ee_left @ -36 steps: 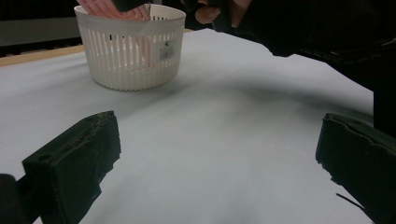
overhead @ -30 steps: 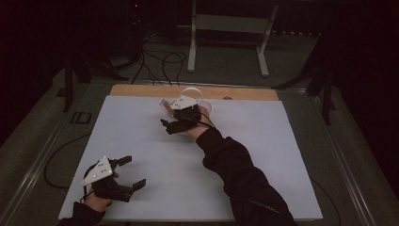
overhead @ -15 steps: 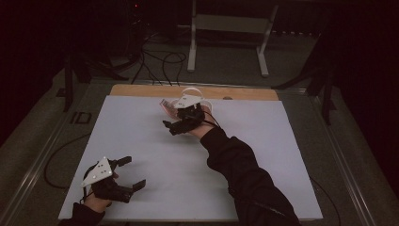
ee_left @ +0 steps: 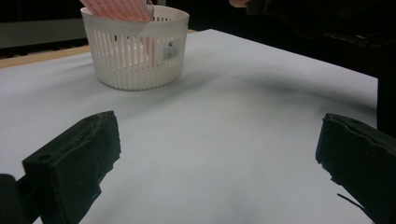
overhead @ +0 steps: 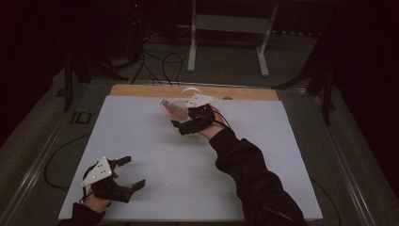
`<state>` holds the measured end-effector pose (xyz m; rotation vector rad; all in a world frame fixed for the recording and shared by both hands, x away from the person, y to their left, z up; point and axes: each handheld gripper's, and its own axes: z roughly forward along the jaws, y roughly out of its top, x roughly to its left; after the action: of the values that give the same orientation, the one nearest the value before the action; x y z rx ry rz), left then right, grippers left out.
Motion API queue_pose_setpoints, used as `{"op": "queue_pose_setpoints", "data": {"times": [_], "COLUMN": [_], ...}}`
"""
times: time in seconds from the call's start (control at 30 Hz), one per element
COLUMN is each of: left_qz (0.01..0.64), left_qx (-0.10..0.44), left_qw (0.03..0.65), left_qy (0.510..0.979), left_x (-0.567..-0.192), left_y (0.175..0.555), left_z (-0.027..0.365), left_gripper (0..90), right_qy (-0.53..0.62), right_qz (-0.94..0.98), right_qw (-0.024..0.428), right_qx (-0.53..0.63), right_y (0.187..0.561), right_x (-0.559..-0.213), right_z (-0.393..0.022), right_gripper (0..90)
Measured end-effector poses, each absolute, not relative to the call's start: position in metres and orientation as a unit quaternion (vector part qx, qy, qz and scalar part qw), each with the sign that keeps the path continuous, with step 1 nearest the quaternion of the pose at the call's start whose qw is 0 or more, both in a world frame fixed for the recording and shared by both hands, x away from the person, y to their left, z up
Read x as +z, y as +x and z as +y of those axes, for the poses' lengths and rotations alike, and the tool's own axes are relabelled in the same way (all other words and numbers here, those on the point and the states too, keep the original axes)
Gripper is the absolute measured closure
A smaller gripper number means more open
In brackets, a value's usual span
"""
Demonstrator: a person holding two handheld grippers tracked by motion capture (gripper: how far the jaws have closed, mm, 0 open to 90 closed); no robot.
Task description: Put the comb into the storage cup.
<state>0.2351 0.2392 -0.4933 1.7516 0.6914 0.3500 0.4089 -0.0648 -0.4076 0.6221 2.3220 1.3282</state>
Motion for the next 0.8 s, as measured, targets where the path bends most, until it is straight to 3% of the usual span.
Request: {"op": "queue_pose_setpoints", "data": {"times": [0.8], "left_qz": [0.296], "left_qx": [0.149], "left_qw": [0.574], "left_qy": [0.749], "left_x": [-0.494], "left_y": [0.235], "left_z": [0.239], "left_gripper": [0.0], "right_qy": [0.252], "right_qz": [0.824], "right_qw": [0.179], "right_qx": [0.475], "right_y": [0.393], "right_x": [-0.420], "right_z": [-0.116], "right_gripper": [8.7]}}
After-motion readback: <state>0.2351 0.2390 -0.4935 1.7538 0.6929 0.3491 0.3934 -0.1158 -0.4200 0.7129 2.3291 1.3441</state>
